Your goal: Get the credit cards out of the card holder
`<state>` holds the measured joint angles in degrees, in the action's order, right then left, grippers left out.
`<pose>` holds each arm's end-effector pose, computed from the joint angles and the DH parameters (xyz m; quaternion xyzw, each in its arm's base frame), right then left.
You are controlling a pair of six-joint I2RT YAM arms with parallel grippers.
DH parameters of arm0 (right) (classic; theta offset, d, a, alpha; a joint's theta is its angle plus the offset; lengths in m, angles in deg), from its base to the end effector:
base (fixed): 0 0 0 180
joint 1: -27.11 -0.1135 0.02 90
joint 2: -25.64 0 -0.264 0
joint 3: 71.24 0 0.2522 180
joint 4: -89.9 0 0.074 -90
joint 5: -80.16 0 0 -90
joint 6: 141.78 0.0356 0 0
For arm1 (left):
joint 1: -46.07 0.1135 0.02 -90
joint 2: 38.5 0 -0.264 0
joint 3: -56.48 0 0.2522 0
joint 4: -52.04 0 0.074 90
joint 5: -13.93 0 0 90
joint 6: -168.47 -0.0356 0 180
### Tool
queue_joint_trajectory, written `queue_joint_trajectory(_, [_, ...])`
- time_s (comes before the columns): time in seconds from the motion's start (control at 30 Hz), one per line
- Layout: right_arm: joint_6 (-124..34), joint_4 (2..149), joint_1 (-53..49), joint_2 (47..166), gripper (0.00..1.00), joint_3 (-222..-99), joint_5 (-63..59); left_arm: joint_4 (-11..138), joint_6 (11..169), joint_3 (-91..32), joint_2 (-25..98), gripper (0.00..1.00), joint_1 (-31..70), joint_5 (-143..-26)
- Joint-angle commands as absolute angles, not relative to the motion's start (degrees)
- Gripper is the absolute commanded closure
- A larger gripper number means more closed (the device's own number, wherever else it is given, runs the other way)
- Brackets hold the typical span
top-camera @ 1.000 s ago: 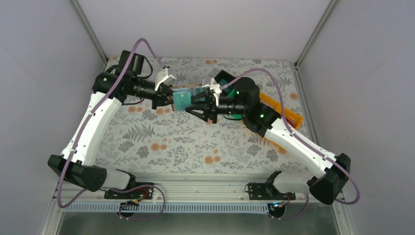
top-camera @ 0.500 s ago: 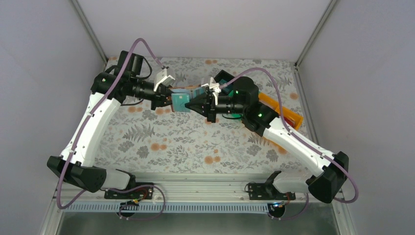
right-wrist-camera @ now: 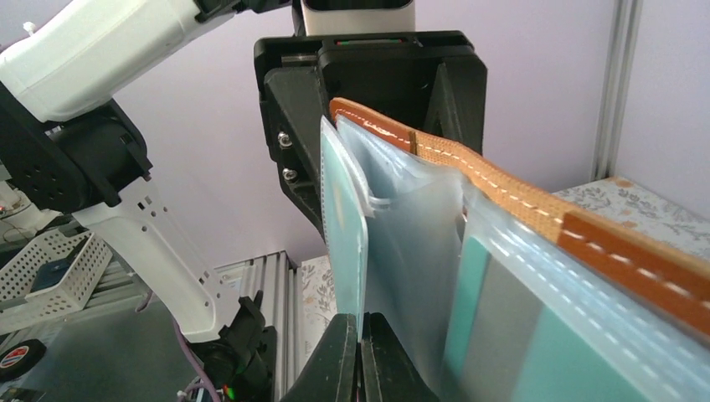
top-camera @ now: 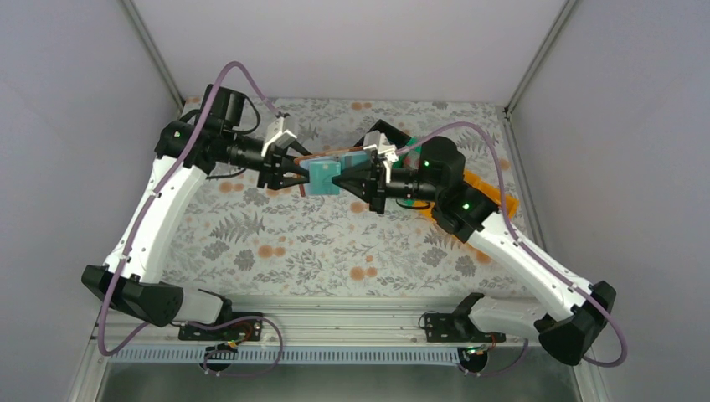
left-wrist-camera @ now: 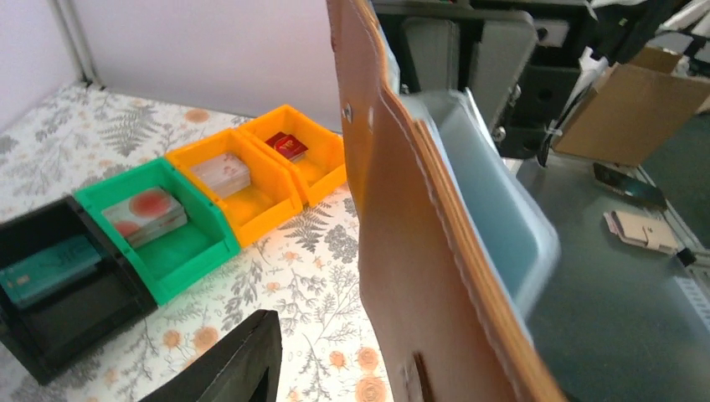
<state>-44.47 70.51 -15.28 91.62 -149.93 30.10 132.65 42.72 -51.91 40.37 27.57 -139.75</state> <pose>0.1760 0.1916 0.3983 -0.4281 0.6011 0.4941 0.4597 0.2221 -0.1080 0.4269 0.5216 0.6328 -0.4494 0.3543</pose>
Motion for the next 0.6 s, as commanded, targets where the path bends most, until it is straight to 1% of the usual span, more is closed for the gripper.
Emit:
queue_joint_trajectory(0.0, [-44.5, 69.4, -12.7, 89.4, 0.96, -149.6, 27.6, 136.3, 37.8, -54.6, 40.2, 0.48, 27.4, -145.0])
queue_joint_trajectory(0.27, [-46.9, 65.2, -11.1, 89.0, 0.96, -151.8, 29.7, 139.3, 34.2, -54.3, 41.2, 0.36, 27.3, -146.9])
queue_joint_trajectory(0.43, [-48.3, 63.8, -10.7, 89.6, 0.96, -153.4, 33.1, 139.2, 33.8, -53.5, 40.7, 0.33, 27.3, -148.2])
queue_joint_trajectory(0.5, [-48.7, 64.1, -10.7, 90.6, 0.96, -153.9, 36.1, 137.3, 37.0, -53.5, 41.3, 0.36, 27.0, -147.3])
queue_joint_trajectory(0.57, [-48.8, 64.5, -10.8, 91.8, 0.96, -154.5, 38.1, 135.1, 38.9, -52.9, 41.5, 0.45, 26.4, -146.2])
